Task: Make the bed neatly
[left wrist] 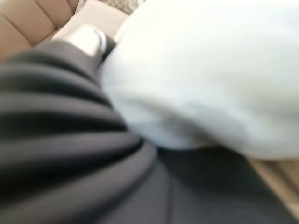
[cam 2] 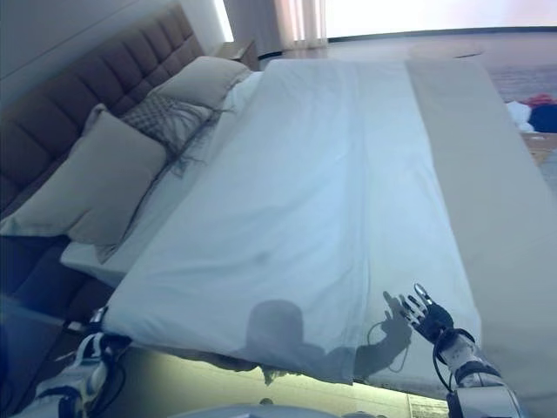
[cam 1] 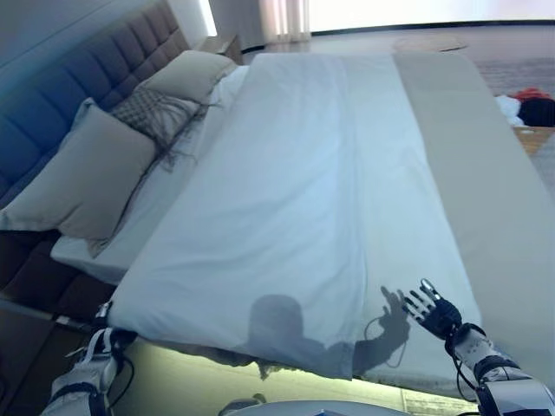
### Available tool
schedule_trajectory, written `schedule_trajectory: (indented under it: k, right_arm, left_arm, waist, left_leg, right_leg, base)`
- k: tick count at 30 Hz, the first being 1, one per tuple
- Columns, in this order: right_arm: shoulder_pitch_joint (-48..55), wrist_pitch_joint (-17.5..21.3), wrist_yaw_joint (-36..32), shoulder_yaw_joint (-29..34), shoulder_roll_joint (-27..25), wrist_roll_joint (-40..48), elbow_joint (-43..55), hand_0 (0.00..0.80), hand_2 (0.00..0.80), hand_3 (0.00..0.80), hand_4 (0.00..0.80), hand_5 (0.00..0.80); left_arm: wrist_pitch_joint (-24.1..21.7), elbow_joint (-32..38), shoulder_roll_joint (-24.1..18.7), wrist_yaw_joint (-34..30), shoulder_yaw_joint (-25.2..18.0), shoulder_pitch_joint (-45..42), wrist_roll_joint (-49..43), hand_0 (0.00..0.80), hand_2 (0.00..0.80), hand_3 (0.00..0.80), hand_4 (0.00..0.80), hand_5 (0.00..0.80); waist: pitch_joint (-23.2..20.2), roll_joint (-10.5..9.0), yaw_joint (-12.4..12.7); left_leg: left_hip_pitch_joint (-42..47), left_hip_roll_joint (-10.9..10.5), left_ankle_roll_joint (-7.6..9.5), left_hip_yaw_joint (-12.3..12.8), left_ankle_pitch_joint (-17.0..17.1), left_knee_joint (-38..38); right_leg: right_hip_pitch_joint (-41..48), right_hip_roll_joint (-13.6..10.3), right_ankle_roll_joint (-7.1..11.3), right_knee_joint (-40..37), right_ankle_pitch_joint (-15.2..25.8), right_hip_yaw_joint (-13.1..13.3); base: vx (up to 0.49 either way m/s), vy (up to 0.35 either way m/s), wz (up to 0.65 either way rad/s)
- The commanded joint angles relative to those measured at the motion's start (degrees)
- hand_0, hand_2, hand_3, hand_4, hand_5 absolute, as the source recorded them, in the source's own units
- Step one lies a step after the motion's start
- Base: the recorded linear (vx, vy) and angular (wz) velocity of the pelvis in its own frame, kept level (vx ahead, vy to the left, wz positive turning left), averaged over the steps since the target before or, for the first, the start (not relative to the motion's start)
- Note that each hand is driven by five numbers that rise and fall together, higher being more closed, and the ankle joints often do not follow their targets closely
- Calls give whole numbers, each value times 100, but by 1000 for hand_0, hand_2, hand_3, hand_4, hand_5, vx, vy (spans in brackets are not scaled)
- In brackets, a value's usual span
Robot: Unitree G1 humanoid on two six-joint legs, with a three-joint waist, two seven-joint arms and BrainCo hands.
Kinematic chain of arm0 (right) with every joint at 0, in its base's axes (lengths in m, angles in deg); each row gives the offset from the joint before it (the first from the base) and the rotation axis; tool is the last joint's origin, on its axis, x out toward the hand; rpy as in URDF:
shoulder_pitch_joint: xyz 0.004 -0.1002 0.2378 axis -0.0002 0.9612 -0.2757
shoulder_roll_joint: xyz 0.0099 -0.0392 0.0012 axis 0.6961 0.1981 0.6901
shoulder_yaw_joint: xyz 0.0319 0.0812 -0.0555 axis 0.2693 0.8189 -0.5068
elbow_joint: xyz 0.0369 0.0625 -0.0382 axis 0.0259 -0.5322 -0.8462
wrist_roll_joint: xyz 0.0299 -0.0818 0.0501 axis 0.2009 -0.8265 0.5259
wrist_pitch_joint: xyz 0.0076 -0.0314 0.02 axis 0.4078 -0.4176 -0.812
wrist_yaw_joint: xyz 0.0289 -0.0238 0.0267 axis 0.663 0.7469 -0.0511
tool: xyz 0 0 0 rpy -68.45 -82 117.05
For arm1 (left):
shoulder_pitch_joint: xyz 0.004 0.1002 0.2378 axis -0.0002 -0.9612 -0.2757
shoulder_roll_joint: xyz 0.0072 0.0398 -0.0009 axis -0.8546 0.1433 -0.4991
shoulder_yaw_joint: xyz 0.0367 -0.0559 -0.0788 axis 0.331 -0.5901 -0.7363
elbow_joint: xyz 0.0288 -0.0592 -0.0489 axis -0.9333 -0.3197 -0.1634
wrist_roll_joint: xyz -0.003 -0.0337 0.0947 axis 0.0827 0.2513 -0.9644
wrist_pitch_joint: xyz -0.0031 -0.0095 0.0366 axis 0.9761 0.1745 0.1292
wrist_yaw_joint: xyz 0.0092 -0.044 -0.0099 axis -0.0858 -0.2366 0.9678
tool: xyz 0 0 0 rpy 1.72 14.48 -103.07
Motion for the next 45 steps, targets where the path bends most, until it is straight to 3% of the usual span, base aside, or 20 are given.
schedule_trajectory:
  k: [1,3,5,6,9,10,12,13,15,18,19,23,26,35,44,45]
  right_arm:
    - [-373,205,-217,369,79,263,-40,0,0,0,0,0]
    - [-435,254,-249,345,51,236,-83,0,0,0,0,0]
    - [-552,183,-300,322,-114,167,-164,0,0,0,0,0]
    - [-548,177,-337,349,-191,142,-209,0,0,0,0,0]
    - [-234,138,-403,699,-390,207,-253,0,0,0,0,0]
    - [-122,93,-378,830,-425,226,-275,0,0,0,0,0]
    - [-25,1,-334,964,-489,225,-360,0,0,0,0,0]
    - [-6,-58,-312,1034,-548,205,-446,0,0,0,0,0]
    - [54,-146,-331,1126,-633,116,-537,0,0,0,0,0]
    - [193,-94,-238,1153,-626,18,-613,0,0,0,0,0]
    - [201,-66,-148,1143,-629,72,-623,0,0,0,0,0]
    - [234,-33,-80,1239,-640,177,-646,0,0,0,0,0]
    - [267,-43,-202,1243,-656,102,-571,0,0,0,0,0]
    - [157,-93,-363,1037,-747,22,-448,0,0,0,0,0]
    - [65,-132,-314,945,-723,-70,-512,0,0,0,0,0]
    - [49,-137,-304,933,-720,-59,-526,0,0,0,0,0]
  left_arm:
    - [-1077,623,-1289,159,-483,-882,901,800,800,800,800,800]
    - [-1111,760,-1293,332,-375,-785,922,800,800,800,800,800]
    - [-993,685,-1352,269,-441,-826,842,800,800,800,800,800]
    - [-918,601,-1423,270,-507,-815,794,800,800,800,800,800]
    - [-898,497,-1516,424,-506,-622,749,800,800,800,800,800]
    - [-943,479,-1497,474,-446,-561,758,800,800,800,800,800]
    - [-1137,504,-1386,560,-326,-544,848,800,800,800,800,800]
    - [-1277,504,-1298,621,-353,-588,895,800,800,800,800,800]
    - [-1358,509,-1210,700,-503,-666,914,800,800,800,800,800]
    - [-1415,425,-1104,717,-763,-872,871,800,800,800,800,800]
    - [-1414,400,-1090,744,-785,-891,863,800,800,800,800,800]
    - [-1425,418,-984,770,-667,-800,750,800,800,800,800,800]
    - [-1440,488,-946,876,-664,-919,812,800,800,800,800,800]
    - [-1208,264,-1090,757,-642,-1058,813,800,800,800,800,800]
    - [-936,-198,-1210,407,-603,-975,719,800,800,800,800,800]
    - [-847,-252,-1187,356,-561,-958,679,599,599,599,599,599]
  waist:
    - [196,-516,696]
    - [173,-574,759]
    - [200,-535,808]
    - [222,-510,788]
    - [248,-558,465]
    - [258,-616,378]
    - [297,-753,351]
    - [347,-852,349]
    - [374,-880,294]
    - [269,-746,237]
    - [226,-689,221]
    - [166,-556,181]
    - [174,-526,230]
    - [133,-558,298]
    - [135,-551,315]
    - [138,-551,311]
  left_leg:
    - [-379,-1167,484,-439,-22,-66]
    - [-652,-1231,399,-443,84,11]
    - [-1070,-1095,117,-151,428,-8]
    - [-1198,-989,39,131,531,-36]
    - [-1297,-507,-115,1566,458,152]
    - [-1290,-315,-107,1778,374,455]
    - [-1331,-94,-116,1550,145,1047]
    - [-1270,115,-160,1160,93,1444]
    - [-1031,360,-215,658,99,1689]
    - [-492,477,-265,-23,371,1081]
    - [-340,484,-308,-103,406,823]
    - [-175,463,-414,6,271,408]
    - [-57,353,-438,-48,146,269]
    - [39,67,-296,-157,-152,85]
    - [19,-29,-212,-131,-347,316]
    - [22,-38,-205,-131,-360,325]
  right_leg:
    - [-125,999,73,1599,19,1111]
    - [145,1149,-115,931,-236,1060]
    - [605,1389,-440,-194,-890,1017]
    - [739,1478,-534,-493,-995,959]
    - [883,1450,-627,-793,-1040,478]
    - [827,1387,-675,-806,-1011,370]
    - [713,1243,-726,-733,-961,317]
    - [622,1099,-734,-632,-913,362]
    - [494,980,-734,-449,-941,474]
    - [209,906,-730,-186,-962,674]
    - [168,900,-723,-126,-1009,726]
    - [79,768,-644,-112,-941,629]
    - [157,687,-577,-255,-868,580]
    - [285,628,-483,-614,-615,644]
    - [357,606,-470,-697,-589,667]
    - [364,607,-470,-706,-585,674]
  base:
    - [-255,-30,49]
    - [-184,-56,16]
    - [-190,-74,-29]
    - [-222,-37,-19]
    - [-253,2,8]
    - [-317,35,67]
    - [-228,93,74]
    - [-155,159,36]
    - [-108,215,-3]
    - [-75,307,-69]
    - [-57,347,-73]
    - [-78,234,1]
    - [-61,196,53]
    - [-64,122,17]
    - [-31,40,2]
    - [0,0,0]
